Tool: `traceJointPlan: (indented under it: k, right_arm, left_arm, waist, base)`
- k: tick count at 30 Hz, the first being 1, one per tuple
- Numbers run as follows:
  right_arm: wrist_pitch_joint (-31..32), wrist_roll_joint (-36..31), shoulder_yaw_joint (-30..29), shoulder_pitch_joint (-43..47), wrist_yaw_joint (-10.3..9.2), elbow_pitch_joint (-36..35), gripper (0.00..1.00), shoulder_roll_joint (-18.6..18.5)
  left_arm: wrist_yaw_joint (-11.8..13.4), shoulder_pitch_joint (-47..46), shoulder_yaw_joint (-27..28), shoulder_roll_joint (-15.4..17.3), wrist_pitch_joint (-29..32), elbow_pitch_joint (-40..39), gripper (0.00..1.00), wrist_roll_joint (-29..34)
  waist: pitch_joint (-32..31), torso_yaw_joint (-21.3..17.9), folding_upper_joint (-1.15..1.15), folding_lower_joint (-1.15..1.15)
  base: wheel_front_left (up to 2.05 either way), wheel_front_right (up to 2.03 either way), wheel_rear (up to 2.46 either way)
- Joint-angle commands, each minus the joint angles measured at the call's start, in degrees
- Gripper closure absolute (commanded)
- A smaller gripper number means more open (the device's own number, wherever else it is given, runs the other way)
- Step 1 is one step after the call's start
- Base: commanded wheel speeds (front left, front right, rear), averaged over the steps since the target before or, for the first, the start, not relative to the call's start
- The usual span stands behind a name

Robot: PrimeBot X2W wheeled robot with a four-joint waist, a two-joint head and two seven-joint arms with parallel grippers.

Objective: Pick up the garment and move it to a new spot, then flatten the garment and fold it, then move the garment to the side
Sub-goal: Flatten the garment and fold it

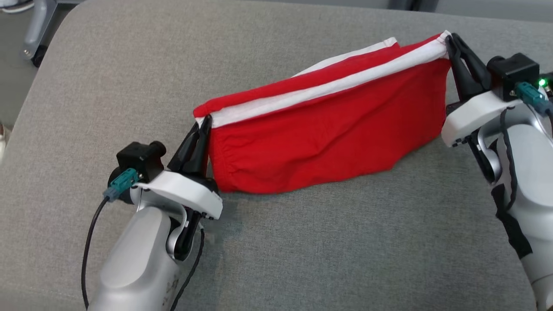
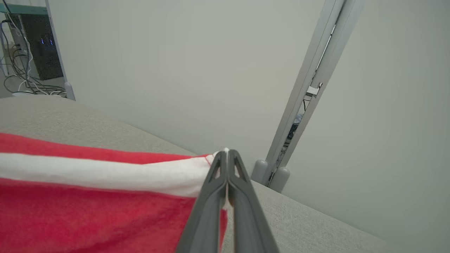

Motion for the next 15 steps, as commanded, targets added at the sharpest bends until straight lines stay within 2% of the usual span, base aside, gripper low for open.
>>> traceJointPlan:
  k: [1, 7, 14, 15]
  right_arm:
    - [0.02, -0.72, 0.11, -2.72, -0.02, 1.57, 1.0, -0.48]
    - [0.02, -3.24, 0.53, -8.08, -0.02, 6.04, 1.0, -0.83]
    - [0.02, -6.24, -1.19, -12.18, -0.02, 10.25, 1.0, -0.16]
    - [0.02, -6.52, -1.49, -12.64, -0.02, 10.45, 1.0, -0.03]
  left_arm:
    - [0.69, -2.69, -0.98, 0.25, -0.06, 0.07, 1.0, -0.6]
    - [2.46, -6.97, -4.19, 0.27, -0.06, 1.04, 1.0, -3.1]
    - [6.49, -9.85, -6.73, 0.28, -0.06, 1.67, 1.0, -5.73]
    - [6.77, -10.01, -6.91, 0.26, -0.06, 1.36, 0.87, -5.74]
  waist:
    - [3.17, 2.24, 0.0, 0.0]
    - [5.99, 3.45, 0.0, 0.0]
    - [8.09, 4.28, 0.0, 0.0]
    - [8.24, 4.3, 0.0, 0.0]
  base:
    - [0.0, 0.0, 0.0]
    - [0.0, 0.0, 0.0]
    - [0.0, 0.0, 0.0]
    - [0.0, 0.0, 0.0]
